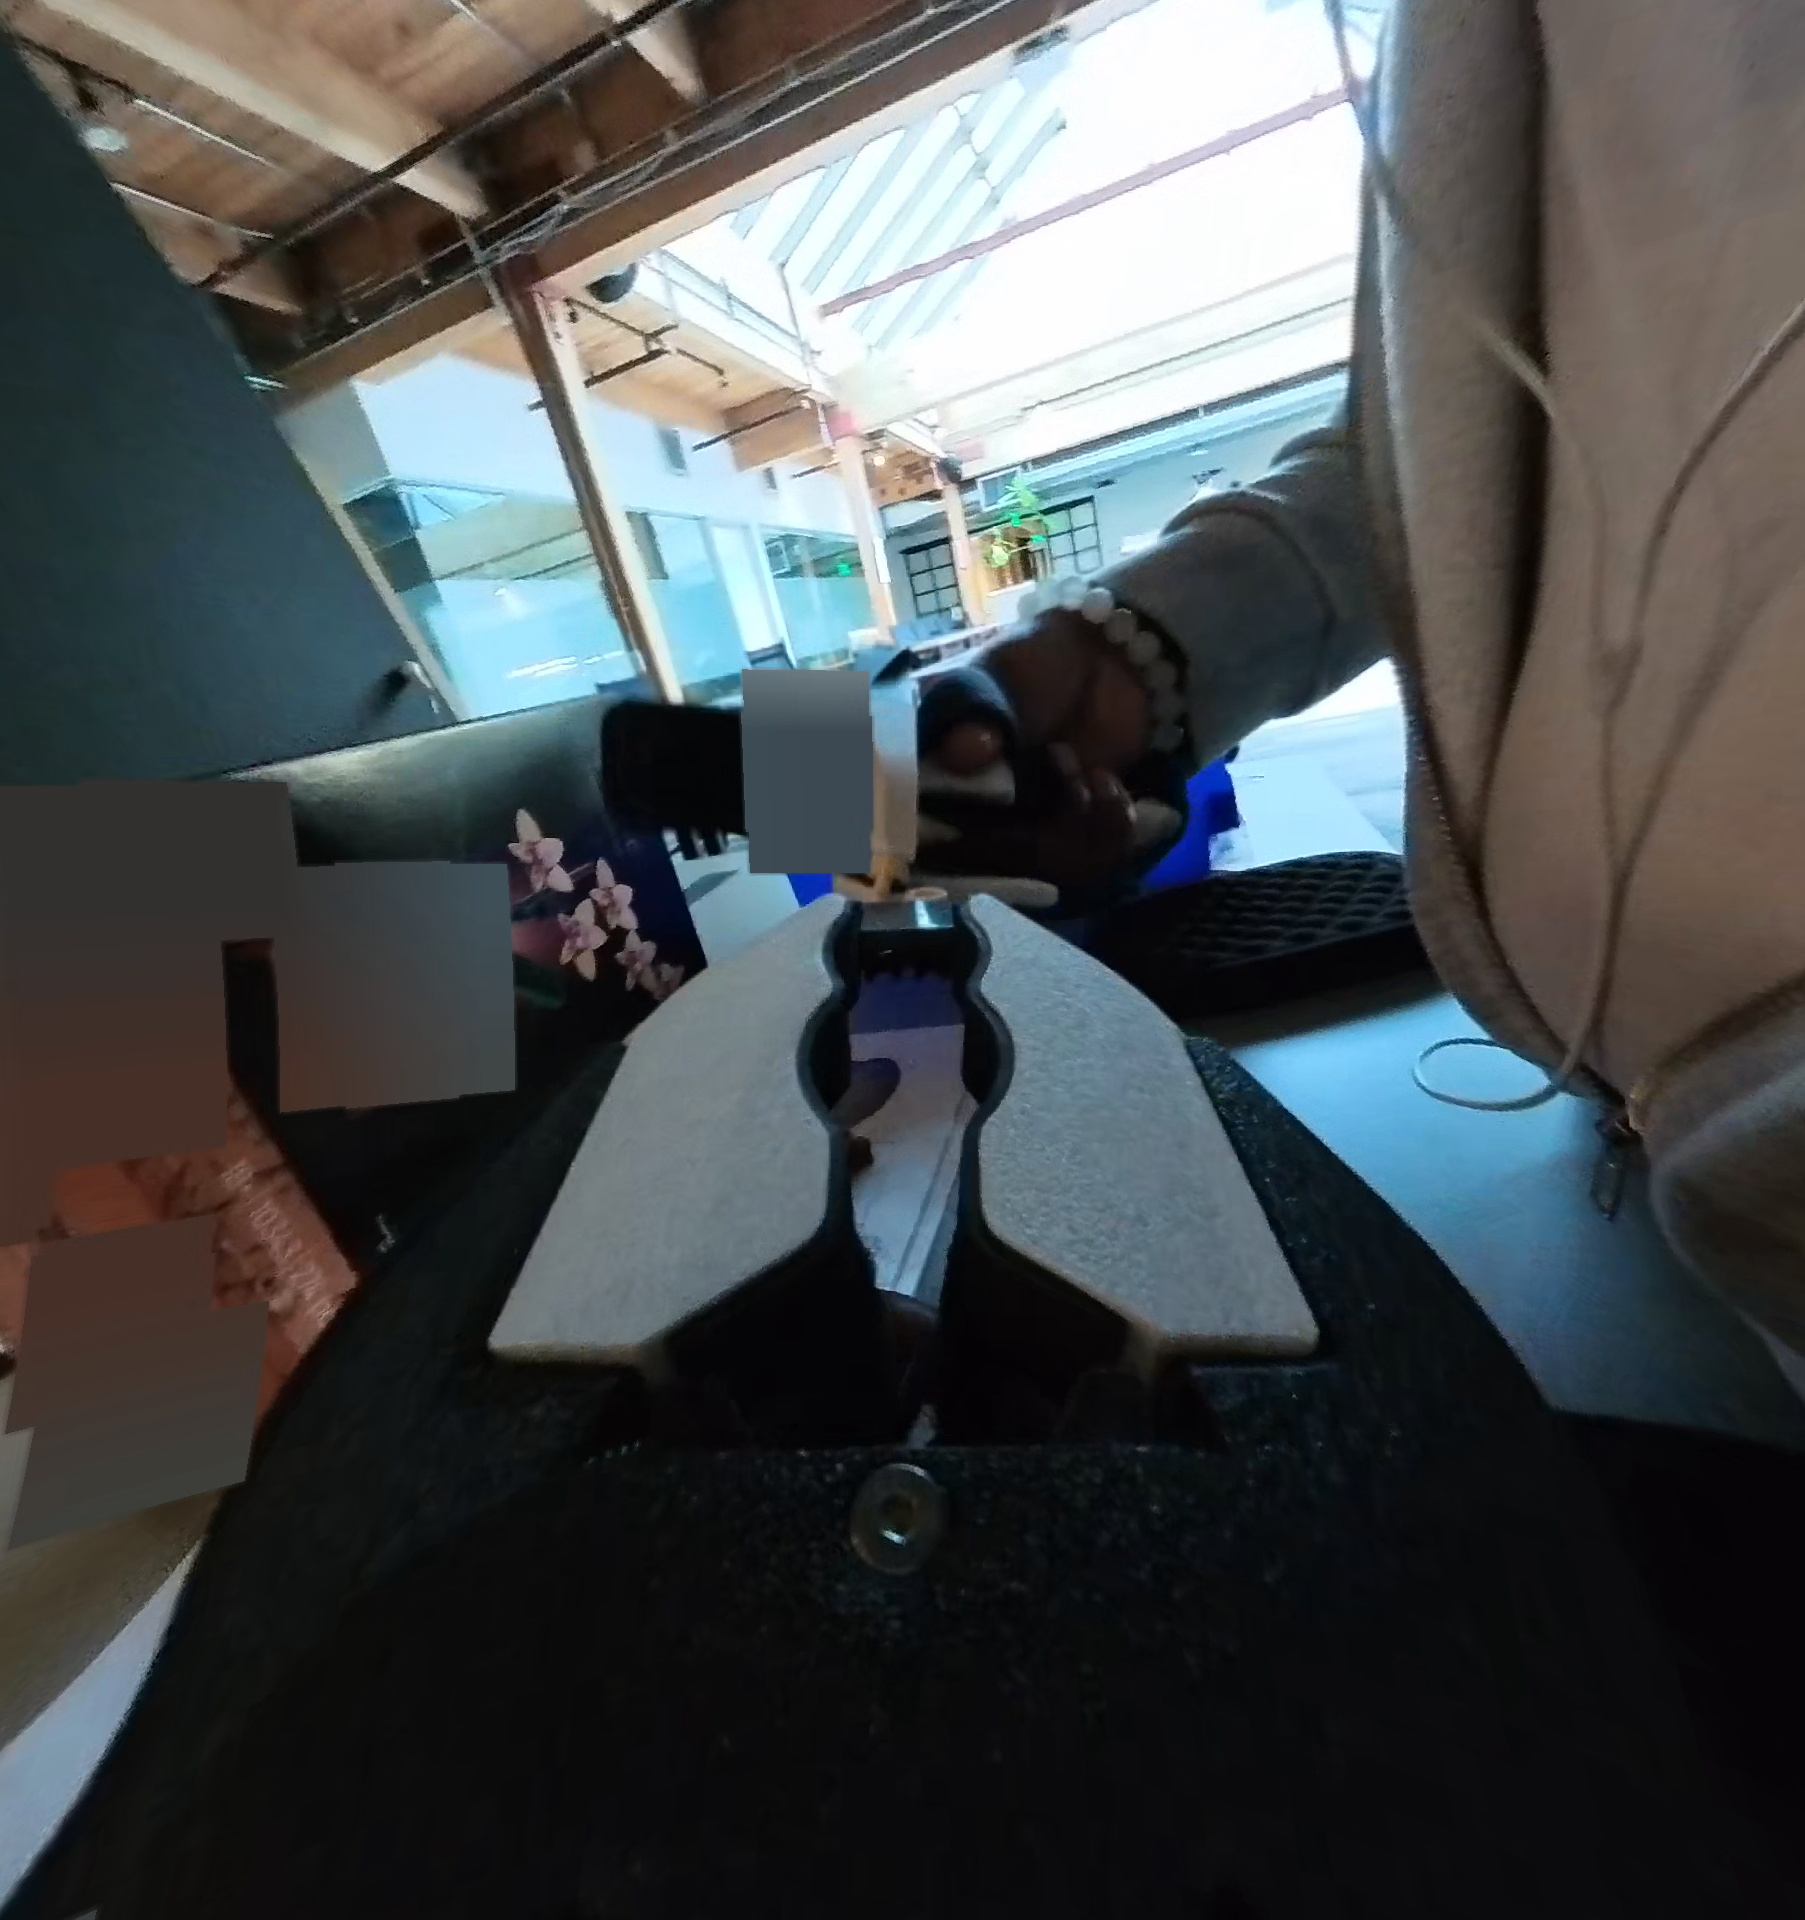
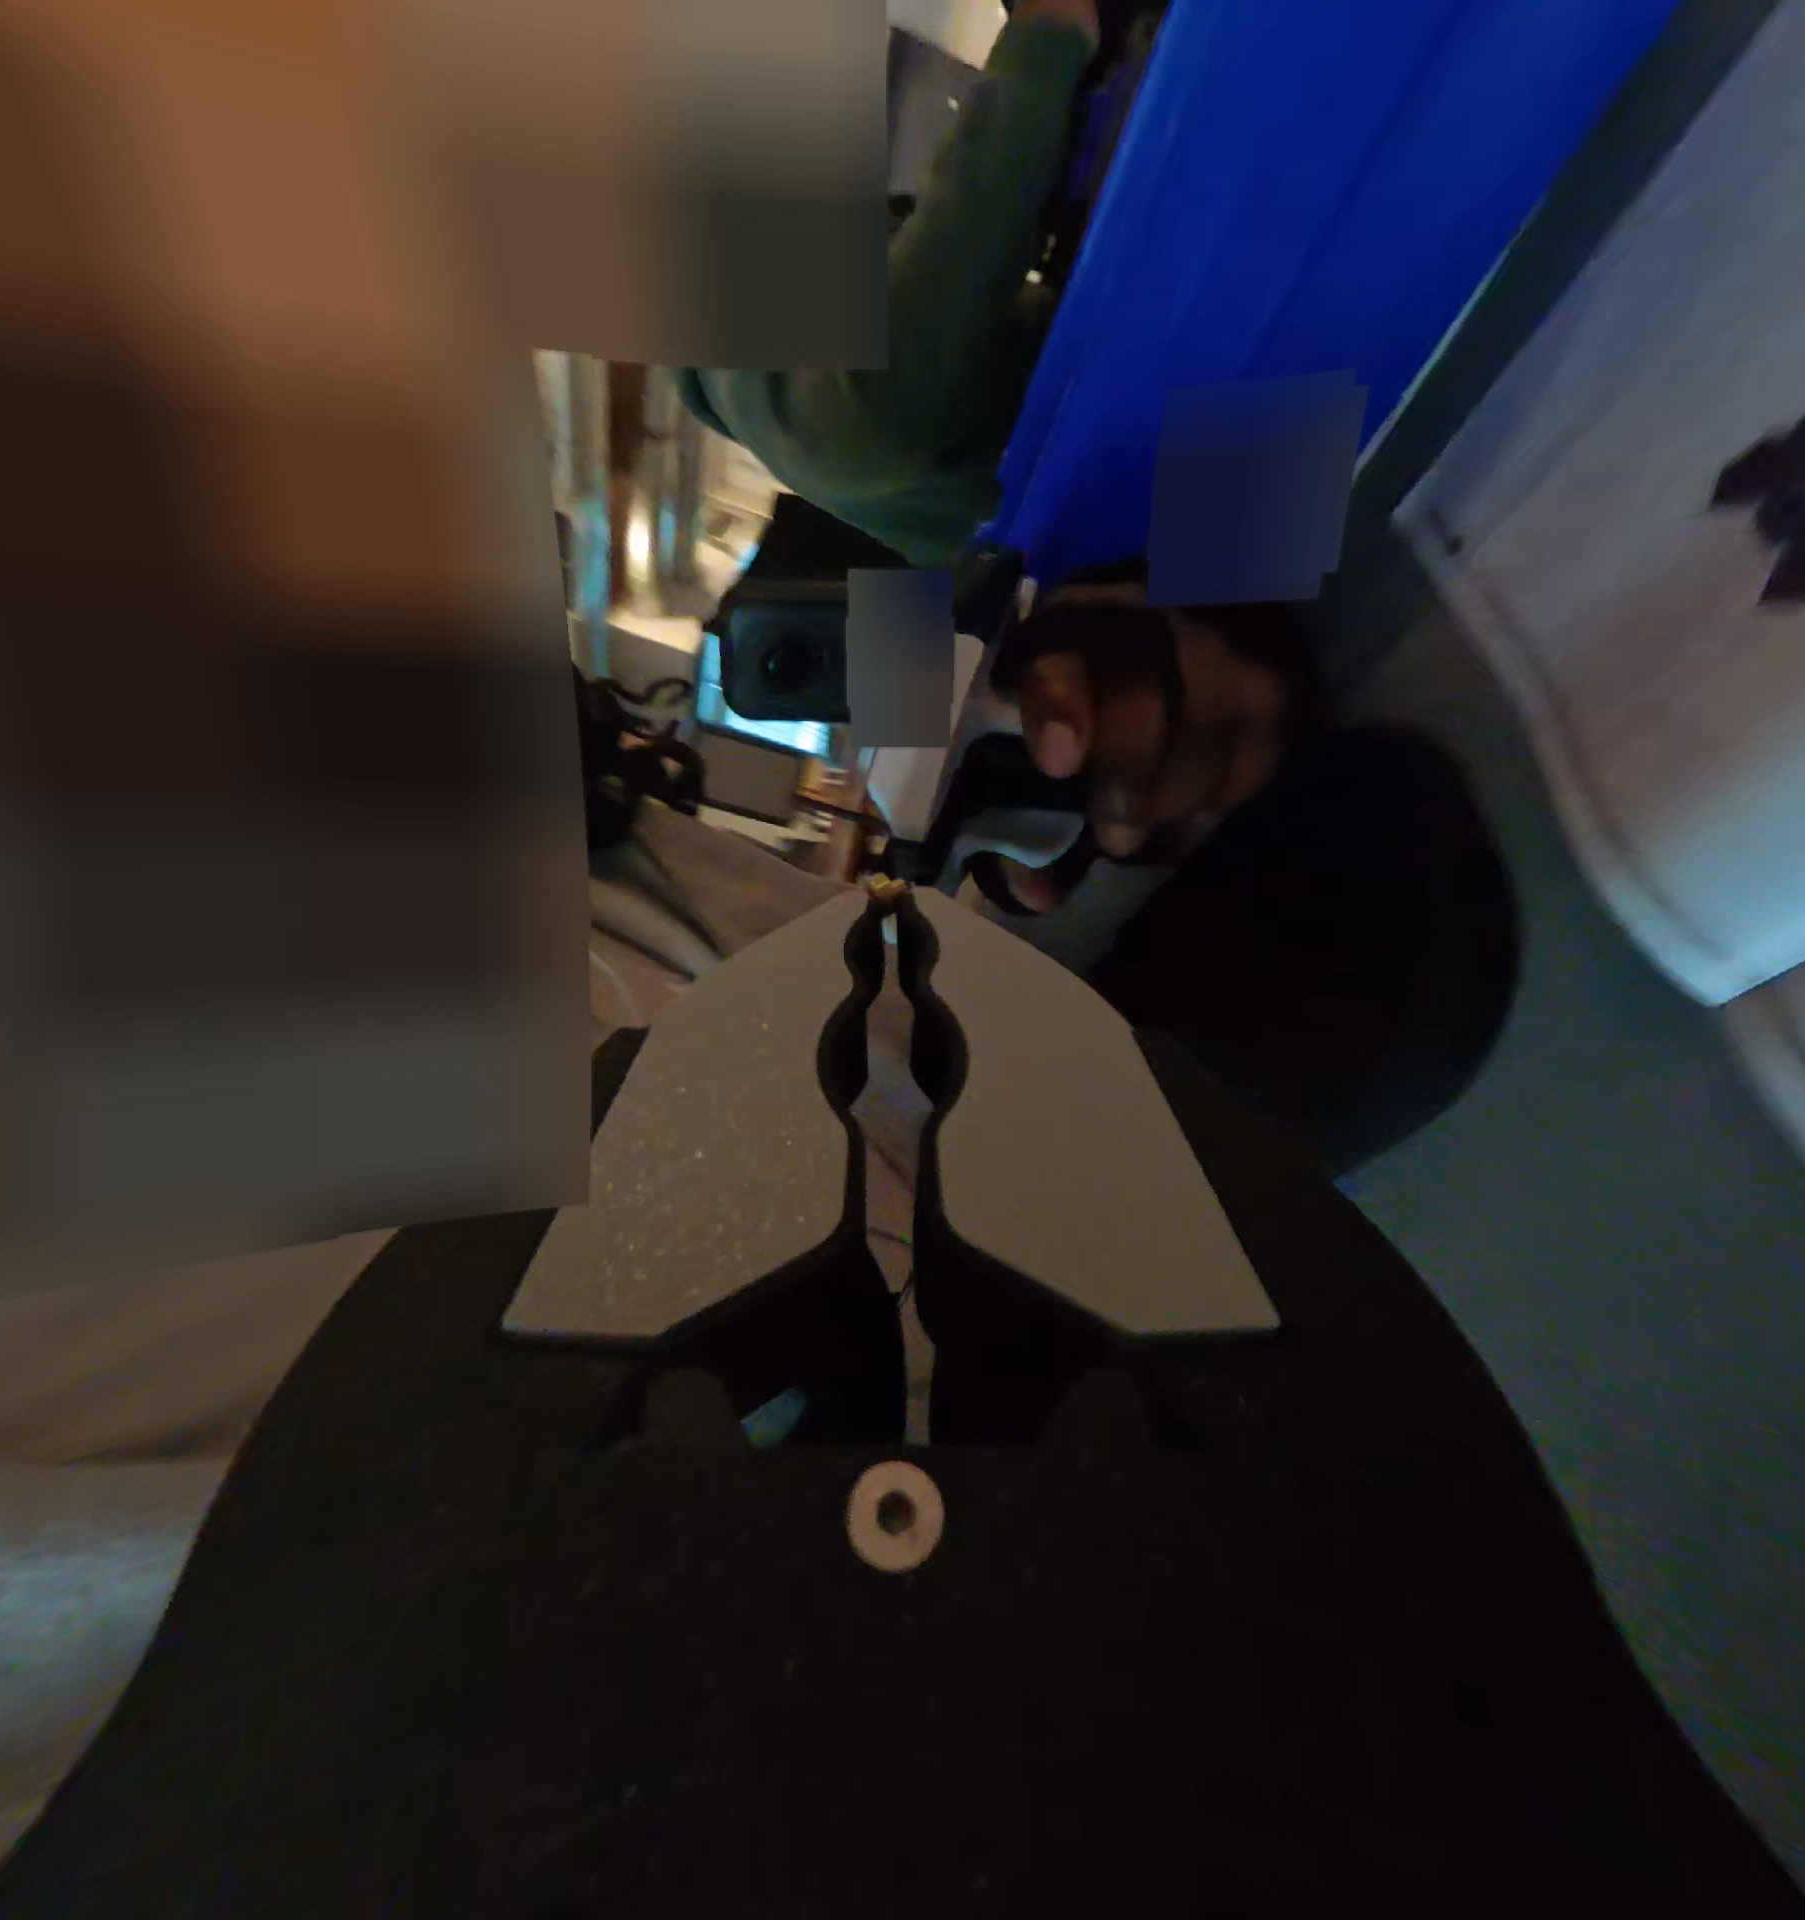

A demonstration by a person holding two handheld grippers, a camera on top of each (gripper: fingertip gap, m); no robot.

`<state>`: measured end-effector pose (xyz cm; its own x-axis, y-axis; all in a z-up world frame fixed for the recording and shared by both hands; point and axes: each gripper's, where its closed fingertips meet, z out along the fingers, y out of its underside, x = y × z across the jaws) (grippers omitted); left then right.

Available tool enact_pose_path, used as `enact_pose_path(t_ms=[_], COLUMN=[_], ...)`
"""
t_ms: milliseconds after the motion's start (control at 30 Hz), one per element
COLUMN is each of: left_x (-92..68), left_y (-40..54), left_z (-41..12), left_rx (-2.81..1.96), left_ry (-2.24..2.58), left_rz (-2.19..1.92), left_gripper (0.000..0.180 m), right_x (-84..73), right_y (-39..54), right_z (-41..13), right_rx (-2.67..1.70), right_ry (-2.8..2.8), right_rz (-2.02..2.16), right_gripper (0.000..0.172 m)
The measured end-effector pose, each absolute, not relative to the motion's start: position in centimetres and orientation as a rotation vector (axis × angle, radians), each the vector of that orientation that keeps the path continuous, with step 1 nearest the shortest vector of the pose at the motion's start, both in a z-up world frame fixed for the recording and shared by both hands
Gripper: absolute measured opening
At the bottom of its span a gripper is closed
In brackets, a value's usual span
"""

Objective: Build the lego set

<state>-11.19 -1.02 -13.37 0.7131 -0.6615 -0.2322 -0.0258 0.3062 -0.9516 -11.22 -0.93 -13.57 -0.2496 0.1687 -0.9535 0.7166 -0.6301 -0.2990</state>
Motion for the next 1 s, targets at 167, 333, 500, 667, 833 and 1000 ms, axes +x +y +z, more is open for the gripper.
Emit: enact_pose_path(t_ms=[167,333,500,667,833,1000], left_x=[-11.0,-10.5,-10.4,-10.2,-9.9,-9.7], left_y=[-1.3,-1.3,-1.4,-1.4,-1.6,-1.4], left_z=[-13.3,-13.6,-13.7,-13.8,-14.1,-14.3], left_rx=[-1.183,-1.189,-1.186,-1.183,-1.175,-1.171], left_ry=[0.7,0.736,0.749,0.771,0.811,0.852], left_rz=[-0.48,-0.46,-0.453,-0.436,-0.381,-0.278], left_gripper=[0.016,0.016,0.016,0.016,0.016,0.016], right_x=[-11.0,-10.7,-10.6,-10.4,-10.2,-10.0], right_y=[-0.9,-1.0,-1.4,-1.6,-1.6,-1.4], right_z=[-13.5,-13.6,-13.9,-14.2,-14.6,-14.7], right_rx=[1.584,1.577,1.585,1.609,1.665,1.727], right_ry=[0.945,0.936,0.948,0.986,1.038,1.091], right_rz=[-1.949,-1.929,-1.896,-1.856,-1.812,-1.78], right_gripper=[0.0,0.0,0.0,0.0,0.0,0.0])
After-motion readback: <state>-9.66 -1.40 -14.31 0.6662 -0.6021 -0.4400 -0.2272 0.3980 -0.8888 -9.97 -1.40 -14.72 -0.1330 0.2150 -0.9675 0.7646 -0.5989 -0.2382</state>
